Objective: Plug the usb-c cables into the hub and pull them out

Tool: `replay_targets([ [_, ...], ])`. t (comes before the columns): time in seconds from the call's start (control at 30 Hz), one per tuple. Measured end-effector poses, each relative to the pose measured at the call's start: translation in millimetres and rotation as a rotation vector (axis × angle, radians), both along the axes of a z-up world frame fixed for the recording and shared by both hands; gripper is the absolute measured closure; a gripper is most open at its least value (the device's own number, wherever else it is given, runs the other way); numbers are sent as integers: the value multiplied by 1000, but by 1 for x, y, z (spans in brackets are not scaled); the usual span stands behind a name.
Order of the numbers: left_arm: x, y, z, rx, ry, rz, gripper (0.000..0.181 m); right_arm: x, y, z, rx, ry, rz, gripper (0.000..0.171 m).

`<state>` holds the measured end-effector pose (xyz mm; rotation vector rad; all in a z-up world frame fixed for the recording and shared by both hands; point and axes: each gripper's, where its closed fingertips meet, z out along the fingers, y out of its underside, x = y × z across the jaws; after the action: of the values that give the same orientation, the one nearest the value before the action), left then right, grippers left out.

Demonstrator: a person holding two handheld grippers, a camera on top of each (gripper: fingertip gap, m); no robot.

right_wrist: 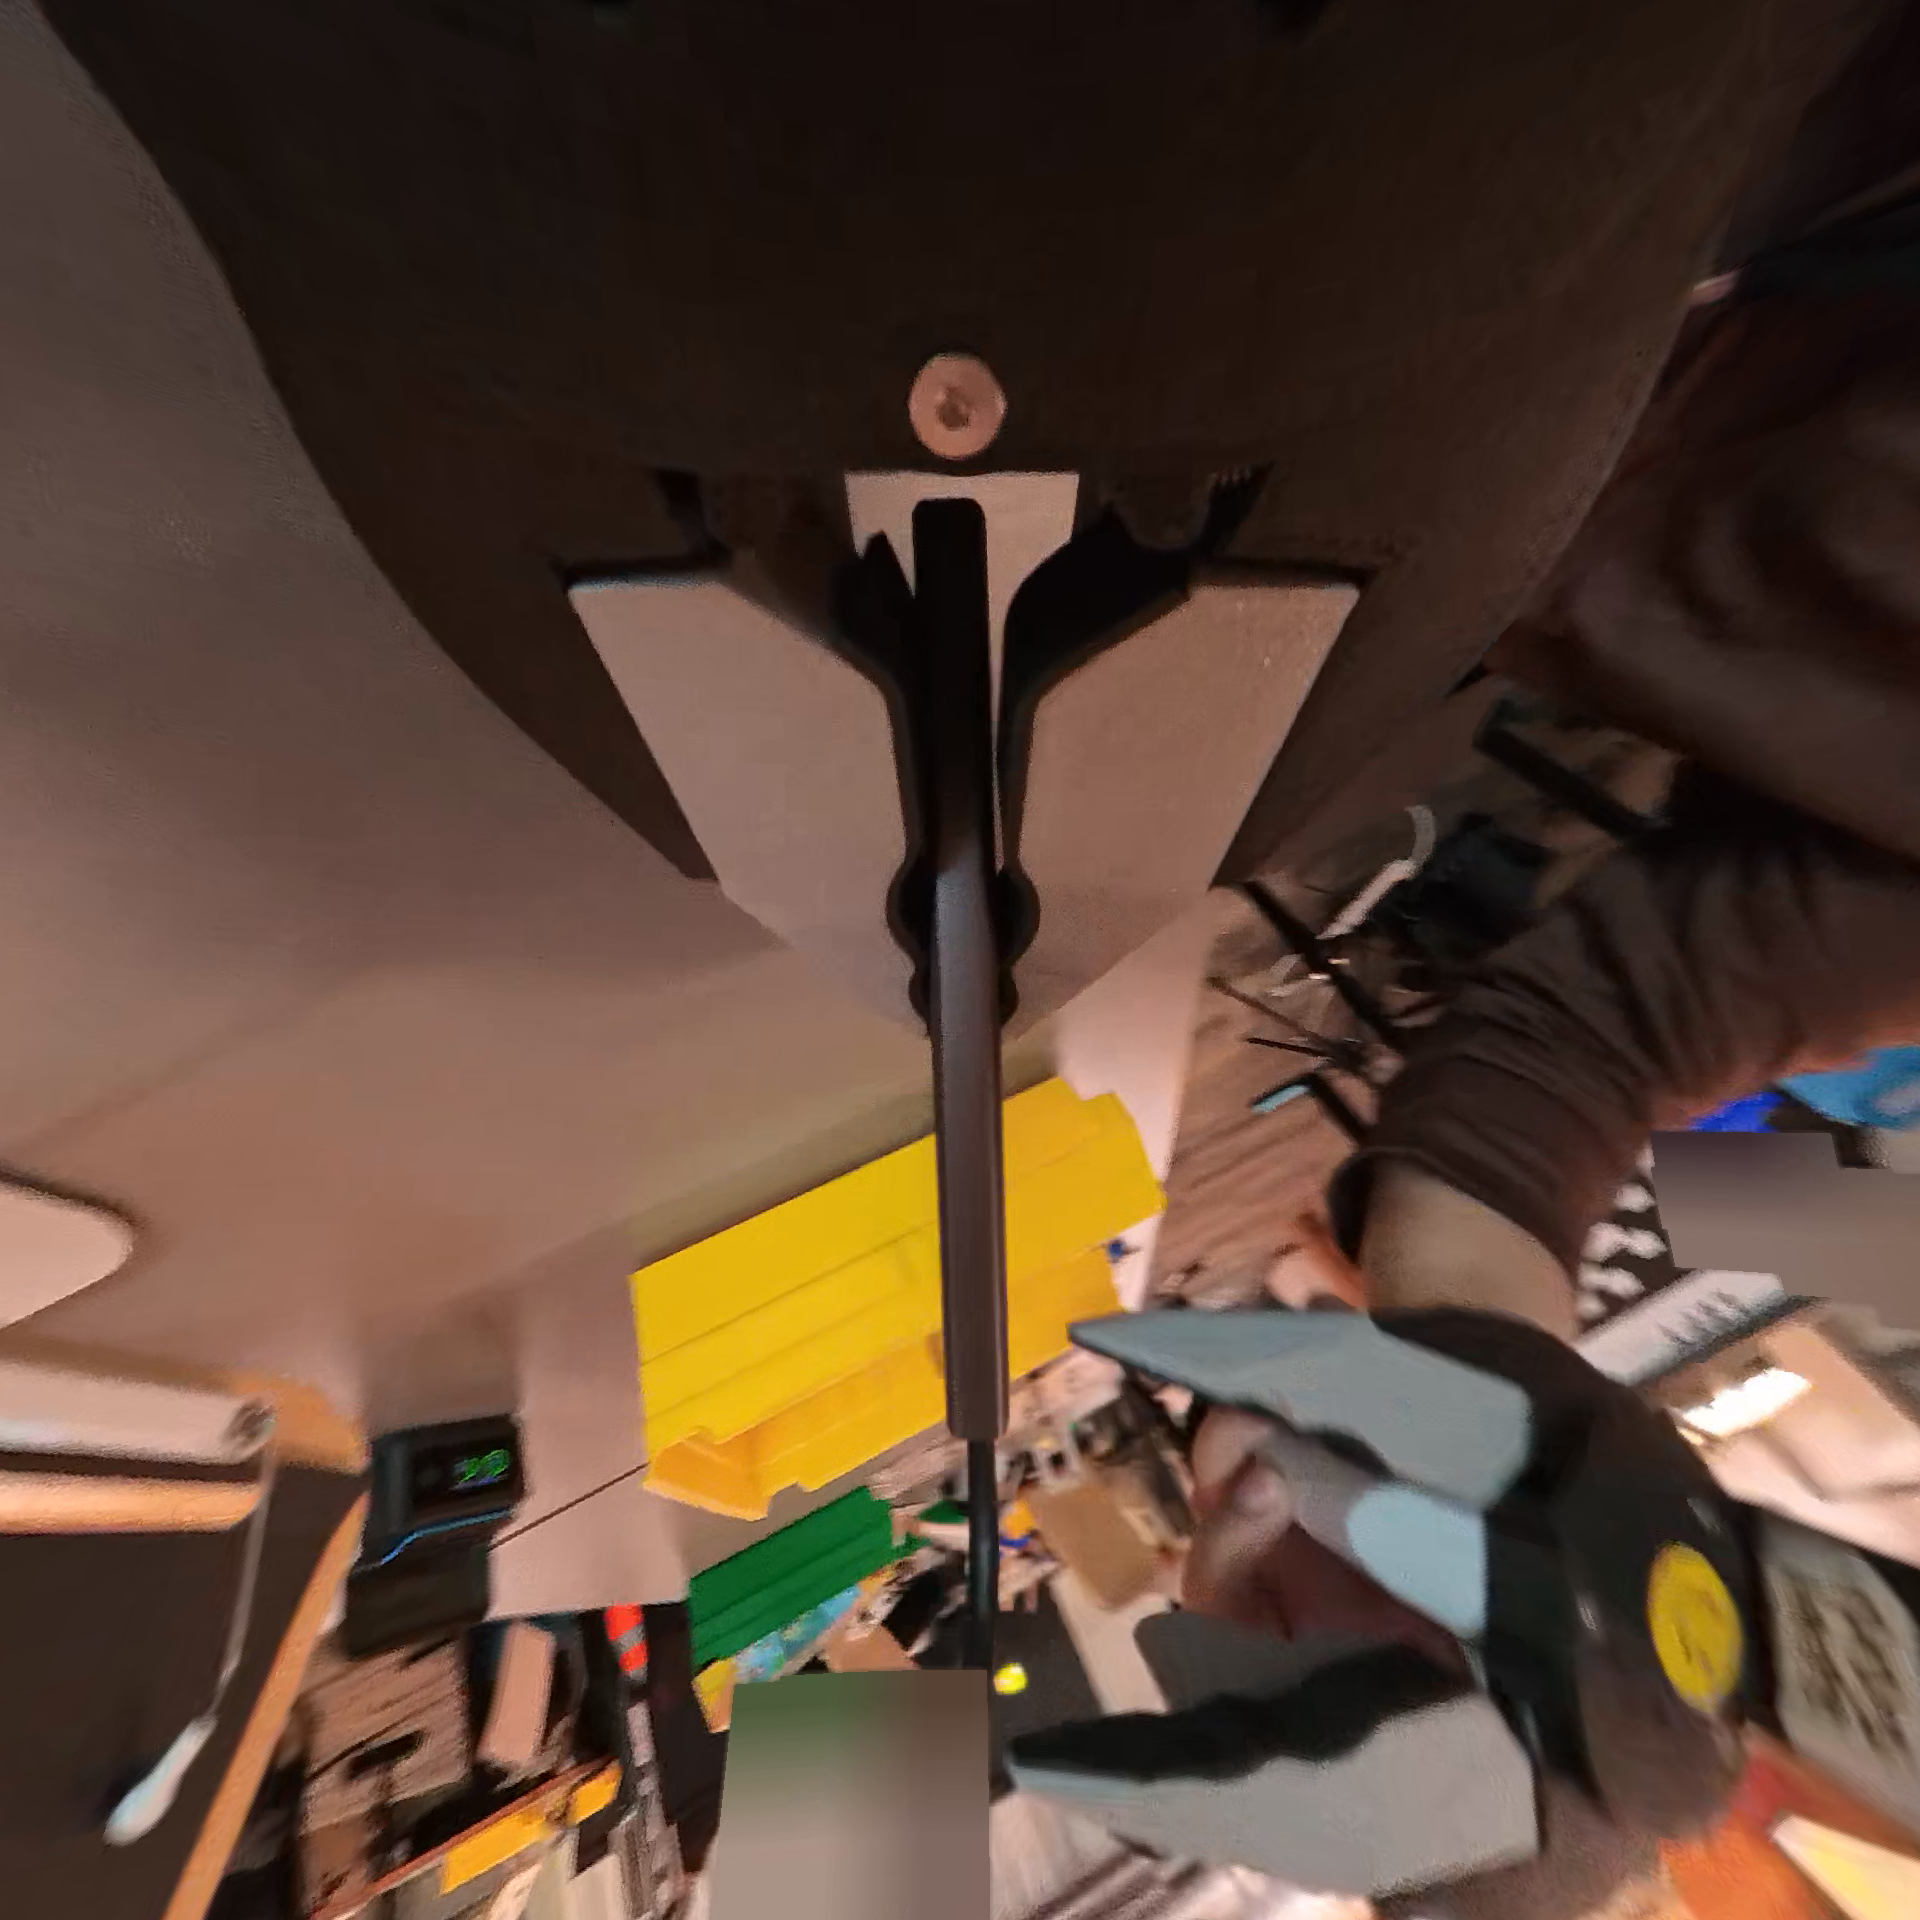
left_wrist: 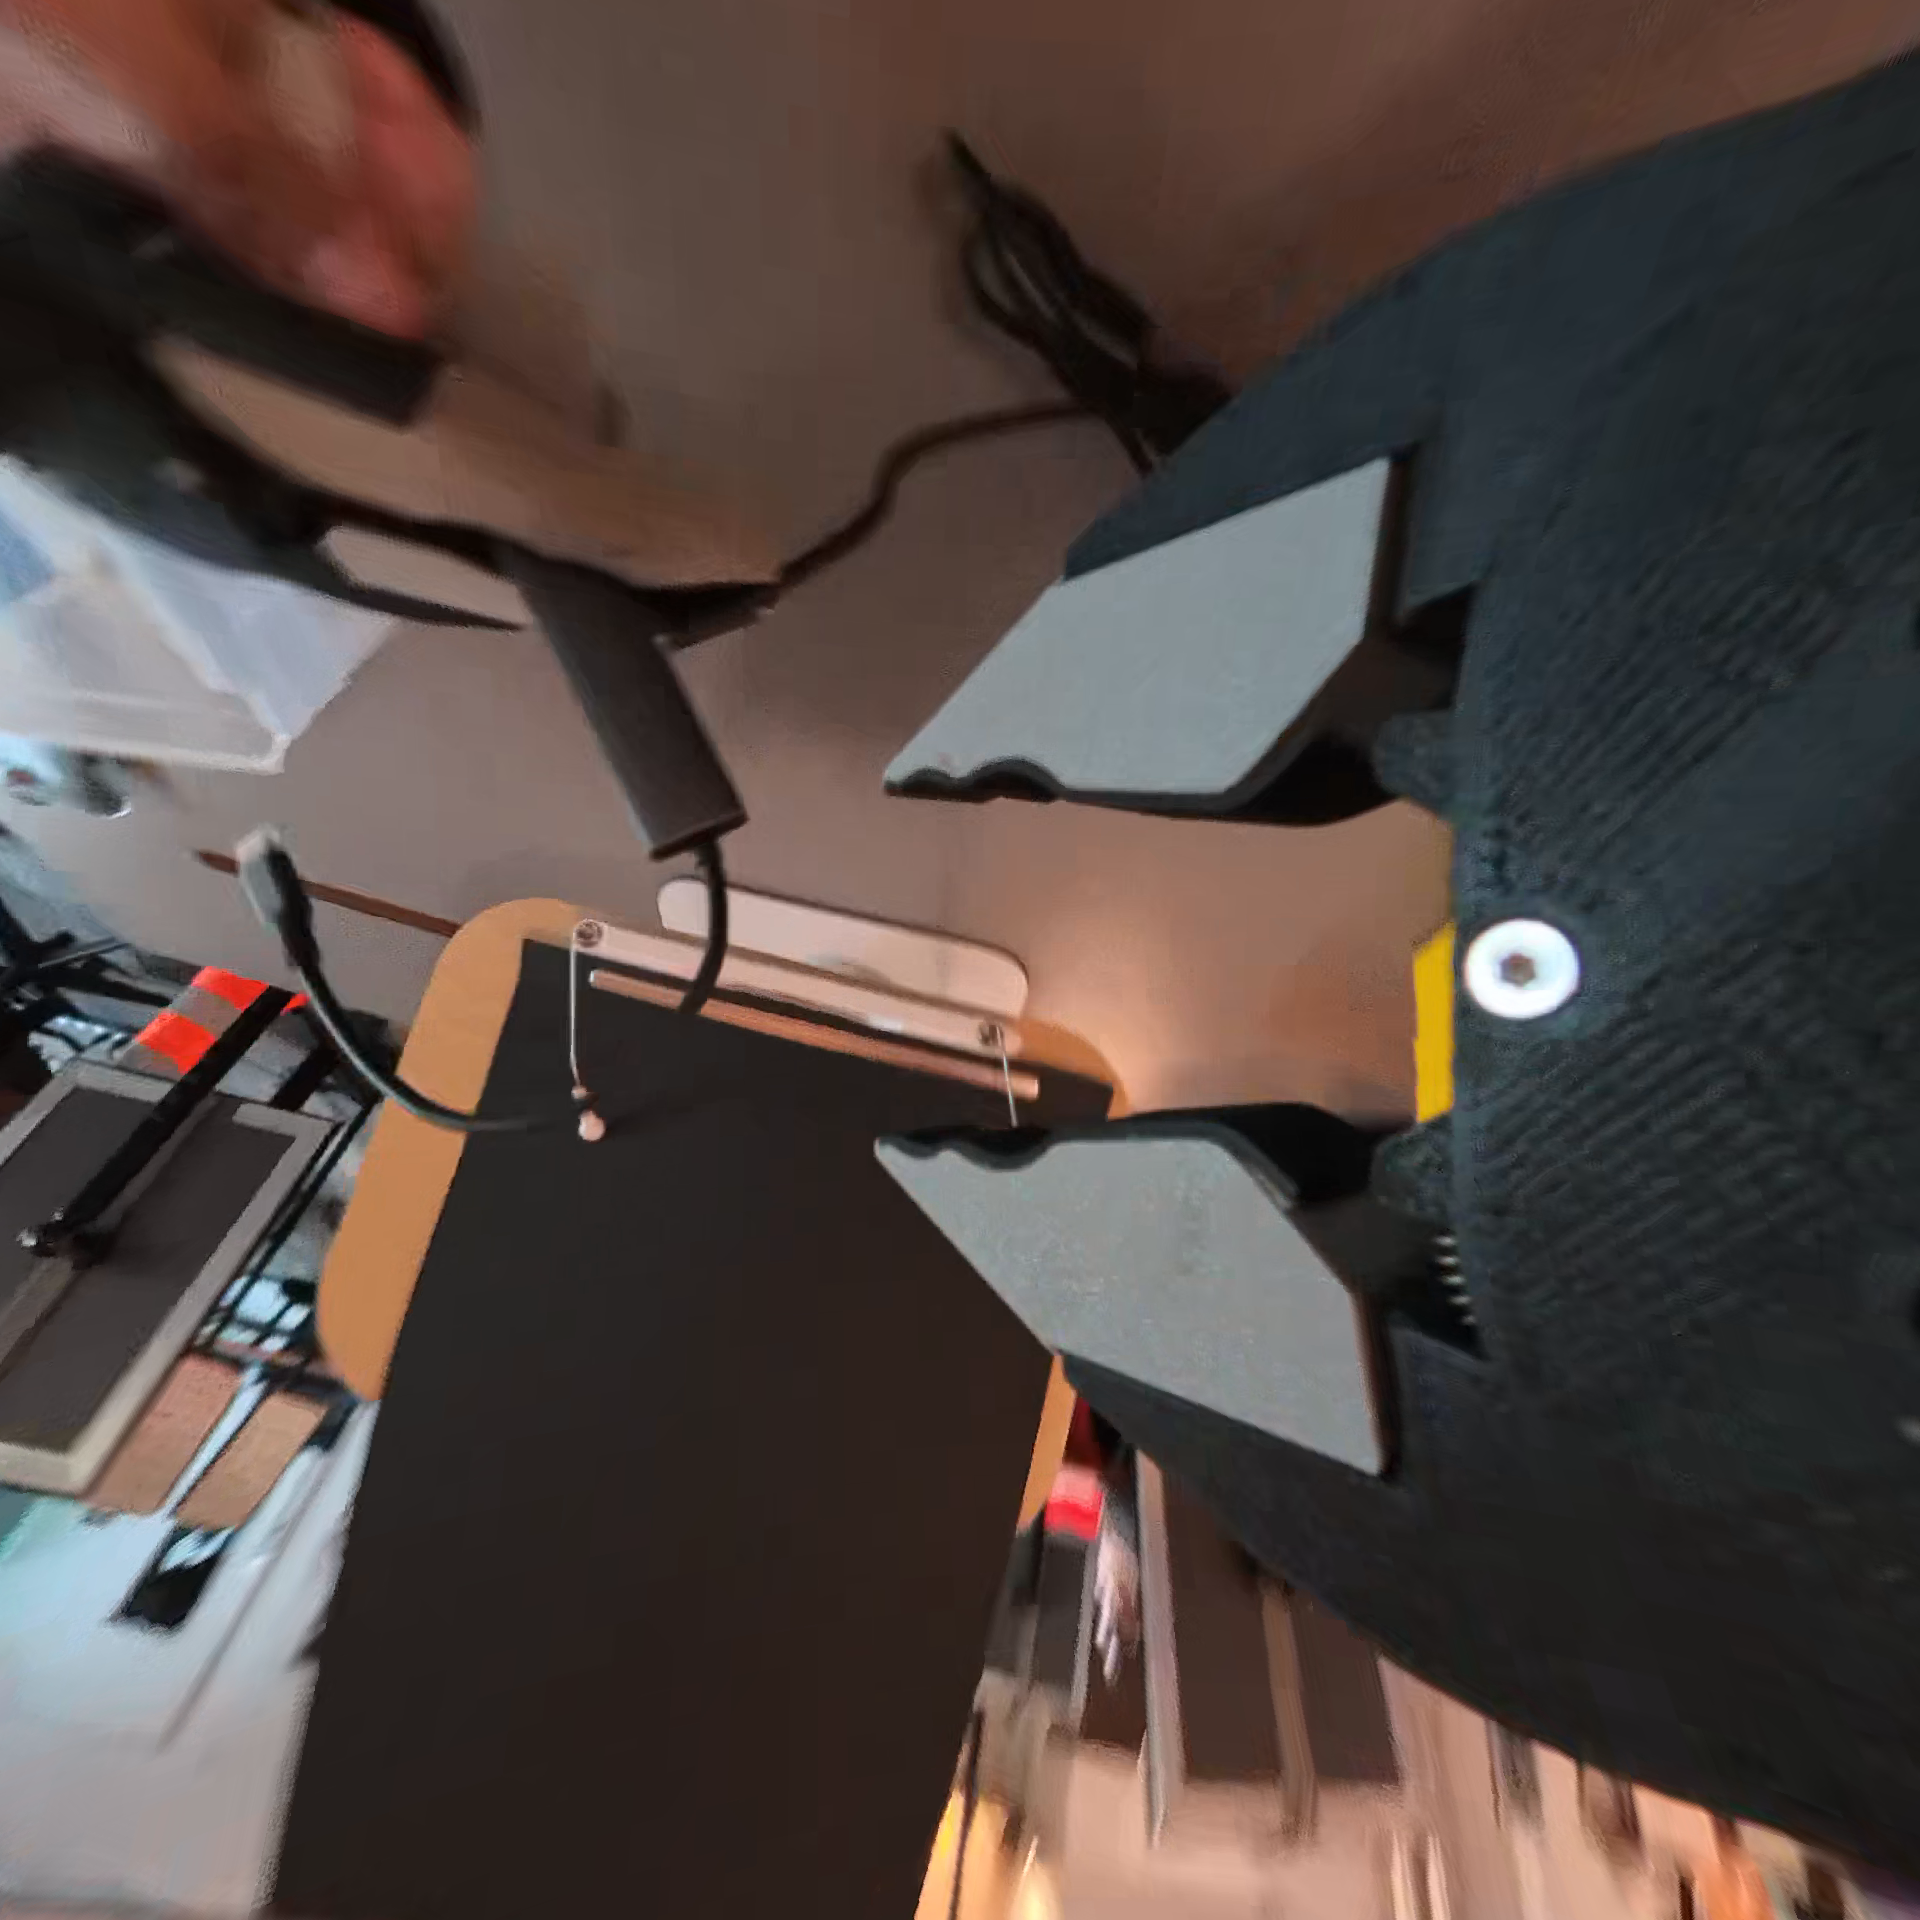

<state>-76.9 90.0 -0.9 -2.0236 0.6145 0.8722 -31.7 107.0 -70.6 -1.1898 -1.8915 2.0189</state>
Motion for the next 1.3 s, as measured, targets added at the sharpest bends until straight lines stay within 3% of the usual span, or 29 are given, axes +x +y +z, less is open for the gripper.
replay_targets([
  [0.17,34,-1,-29,-84,472,-216,123,12,-7,-3,-133,-115,159,167],
  [0.33,43,12,-46,-113,750,-315,131,31,-30,-8,-157,-172,335,167],
  [0.4,47,15,-52,-119,913,-377,143,38,-37,-10,-161,-192,399,167],
  [0.47,49,19,-53,-91,1074,-400,167,40,-41,-18,-128,-216,413,167],
  [0.5,47,19,-57,-110,1092,-394,167,38,-41,-22,-103,-222,400,166],
  [0.57,39,18,-64,-125,979,-339,167,31,-38,-25,-70,-214,350,162],
  [0.73,14,11,-93,-125,417,-198,169,2,-13,-30,90,-124,93,126],
  [0.83,8,7,-116,-97,69,-163,170,-9,7,-22,179,-14,-53,120],
  [1.0,19,3,-138,-62,-369,-240,171,-8,21,-8,288,141,-136,121],
  [1.17,29,7,-136,-2,-626,-335,171,10,-7,-17,390,209,34,123],
  [1.2,33,6,-135,-12,-639,-353,171,11,-10,-21,427,222,43,127],
  [1.27,40,4,-130,-25,-606,-380,170,9,-12,-28,522,267,30,156],
  [1.3,40,3,-128,-19,-585,-380,170,10,-14,-29,552,303,38,162],
])
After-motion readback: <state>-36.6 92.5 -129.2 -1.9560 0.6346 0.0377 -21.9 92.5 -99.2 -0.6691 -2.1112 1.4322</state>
